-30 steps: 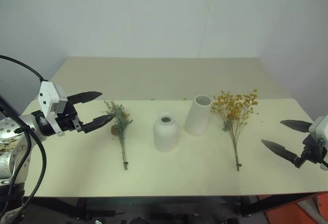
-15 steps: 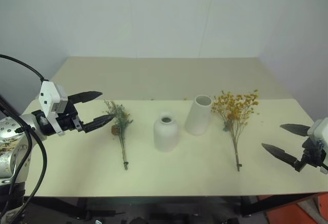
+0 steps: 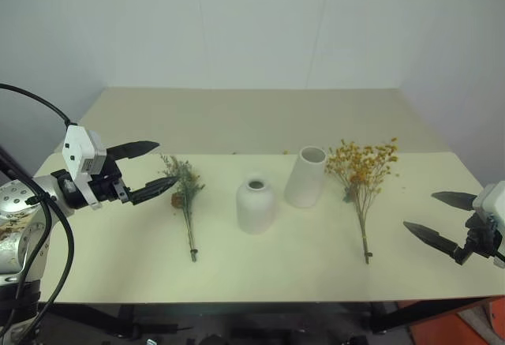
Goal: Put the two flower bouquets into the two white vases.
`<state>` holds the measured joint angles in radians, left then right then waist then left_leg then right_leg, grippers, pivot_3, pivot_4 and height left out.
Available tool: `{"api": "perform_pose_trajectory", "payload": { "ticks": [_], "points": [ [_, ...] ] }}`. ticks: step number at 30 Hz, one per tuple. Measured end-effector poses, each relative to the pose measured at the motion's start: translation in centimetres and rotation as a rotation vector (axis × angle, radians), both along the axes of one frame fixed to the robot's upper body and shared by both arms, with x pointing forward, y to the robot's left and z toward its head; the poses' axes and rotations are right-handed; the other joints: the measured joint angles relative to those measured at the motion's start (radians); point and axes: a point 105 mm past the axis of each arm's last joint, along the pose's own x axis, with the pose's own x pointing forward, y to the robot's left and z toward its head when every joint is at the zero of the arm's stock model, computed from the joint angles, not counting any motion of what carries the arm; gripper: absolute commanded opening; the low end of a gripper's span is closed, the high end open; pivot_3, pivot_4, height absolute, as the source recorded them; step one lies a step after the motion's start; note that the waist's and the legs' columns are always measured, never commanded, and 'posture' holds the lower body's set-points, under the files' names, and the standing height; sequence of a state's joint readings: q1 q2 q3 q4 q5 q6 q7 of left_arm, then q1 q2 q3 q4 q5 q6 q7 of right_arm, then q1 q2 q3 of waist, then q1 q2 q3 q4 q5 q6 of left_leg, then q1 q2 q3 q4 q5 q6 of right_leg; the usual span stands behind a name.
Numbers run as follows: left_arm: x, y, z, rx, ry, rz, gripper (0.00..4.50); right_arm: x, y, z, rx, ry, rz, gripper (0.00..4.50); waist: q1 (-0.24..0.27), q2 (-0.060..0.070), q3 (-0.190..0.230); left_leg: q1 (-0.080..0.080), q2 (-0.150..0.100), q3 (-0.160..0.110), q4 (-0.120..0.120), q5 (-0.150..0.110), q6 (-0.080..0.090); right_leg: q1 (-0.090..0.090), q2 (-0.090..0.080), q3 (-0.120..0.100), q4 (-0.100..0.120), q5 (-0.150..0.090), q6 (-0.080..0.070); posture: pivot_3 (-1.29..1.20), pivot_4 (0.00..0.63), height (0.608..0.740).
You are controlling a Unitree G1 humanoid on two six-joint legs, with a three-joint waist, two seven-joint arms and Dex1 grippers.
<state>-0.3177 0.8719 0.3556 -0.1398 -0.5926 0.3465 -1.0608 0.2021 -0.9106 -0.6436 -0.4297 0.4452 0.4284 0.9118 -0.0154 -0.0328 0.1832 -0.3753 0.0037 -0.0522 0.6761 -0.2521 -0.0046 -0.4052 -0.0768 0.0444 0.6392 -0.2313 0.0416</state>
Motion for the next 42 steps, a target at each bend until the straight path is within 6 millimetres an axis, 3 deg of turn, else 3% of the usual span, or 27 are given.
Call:
{"api": "perform_pose_trajectory", "payload": {
  "ticks": [12, 29, 42],
  "points": [
    [0.1, -0.6, 0.1, 0.001, 0.002, -0.033, 4.5, -0.3, 0.5, -0.1, -0.01, 0.019, 0.008, 4.48, 0.001, 0.0, 0.0, 0.0, 0.0, 0.0, 0.0, 0.0, 0.0, 0.0, 0.0, 0.0, 0.0, 0.0, 0.0, 0.0, 0.15, 0.74],
    [2.6, -1.8, 2.4, 0.065, 0.033, -0.204, 4.5, -1.8, 0.6, -0.2, 0.014, -0.007, -0.056, 4.48, -0.003, 0.0, 0.0, -0.002, 0.0, 0.0, 0.0, 0.0, 0.0, 0.0, 0.0, 0.0, -0.001, 0.0, 0.0, 0.0, 0.15, 0.74],
    [2.9, -2.7, 2.6, 0.101, 0.045, -0.267, 4.5, -1.3, 0.9, 0.5, 0.016, -0.041, -0.073, 4.48, 0.001, 0.0, 0.0, -0.002, 0.0, 0.0, 0.0, 0.0, 0.0, 0.0, 0.0, -0.001, 0.0, 0.0, 0.0, 0.0, 0.15, 0.74]
  ]
}}
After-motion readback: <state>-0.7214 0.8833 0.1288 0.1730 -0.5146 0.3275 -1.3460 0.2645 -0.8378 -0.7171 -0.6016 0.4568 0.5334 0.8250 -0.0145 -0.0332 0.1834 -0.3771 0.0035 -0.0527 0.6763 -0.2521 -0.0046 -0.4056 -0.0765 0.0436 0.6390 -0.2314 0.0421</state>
